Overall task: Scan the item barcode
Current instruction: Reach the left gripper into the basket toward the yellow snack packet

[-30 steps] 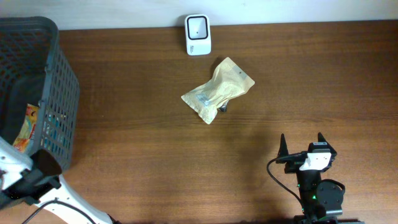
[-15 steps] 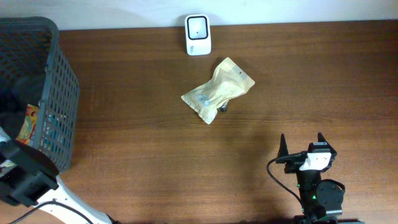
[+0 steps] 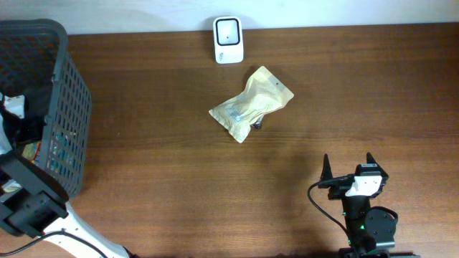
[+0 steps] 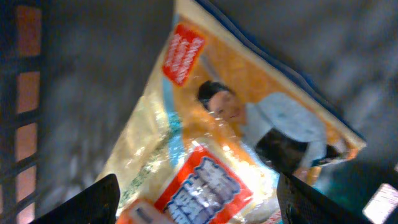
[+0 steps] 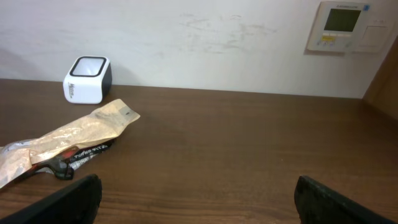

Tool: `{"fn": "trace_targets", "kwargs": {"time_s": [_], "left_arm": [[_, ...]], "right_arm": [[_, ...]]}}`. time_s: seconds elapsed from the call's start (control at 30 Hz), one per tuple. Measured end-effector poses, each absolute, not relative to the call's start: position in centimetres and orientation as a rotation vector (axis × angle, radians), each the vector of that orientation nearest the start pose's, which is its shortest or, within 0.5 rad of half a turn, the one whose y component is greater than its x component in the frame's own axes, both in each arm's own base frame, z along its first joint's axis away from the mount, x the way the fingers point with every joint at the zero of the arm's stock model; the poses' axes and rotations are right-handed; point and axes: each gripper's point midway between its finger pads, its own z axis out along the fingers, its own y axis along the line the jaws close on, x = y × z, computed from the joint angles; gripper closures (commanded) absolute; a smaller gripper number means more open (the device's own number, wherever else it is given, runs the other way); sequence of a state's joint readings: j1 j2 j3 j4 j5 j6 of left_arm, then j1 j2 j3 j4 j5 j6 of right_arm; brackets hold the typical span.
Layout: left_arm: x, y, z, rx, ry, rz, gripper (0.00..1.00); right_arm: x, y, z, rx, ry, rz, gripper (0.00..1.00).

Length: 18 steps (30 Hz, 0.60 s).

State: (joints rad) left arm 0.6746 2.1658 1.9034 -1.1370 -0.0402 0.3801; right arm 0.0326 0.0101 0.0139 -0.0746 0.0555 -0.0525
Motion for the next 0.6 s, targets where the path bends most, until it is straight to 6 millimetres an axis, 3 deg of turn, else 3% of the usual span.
{"fn": "trace_targets", "kwargs": {"time_s": [0.27,0.43,0.57,0.6], "left_arm": [[36.9,27.6,8.2,-0.367,2.971,0.104,0.18],[36.9,27.0,6.3,-0.358,3.012,0.057,0.23],[36.8,26.8,4.9,-0.354,3.04,0.024,0.43],[36.8,26.7,4.6,-0.357,3.045,0.019,0.58]], "right_arm": [[24.6,-0.2,16.0,-0.027,1.641,-0.061,0.02],[24.6,-0.1,16.0,-0.027,1.642,-0.06,0.02],[24.6,-0.1,16.0,-0.027,1.642,-0.06,0.02],[24.6,-0.1,16.0,-0.028,1.642,-0.06,0.02]]}}
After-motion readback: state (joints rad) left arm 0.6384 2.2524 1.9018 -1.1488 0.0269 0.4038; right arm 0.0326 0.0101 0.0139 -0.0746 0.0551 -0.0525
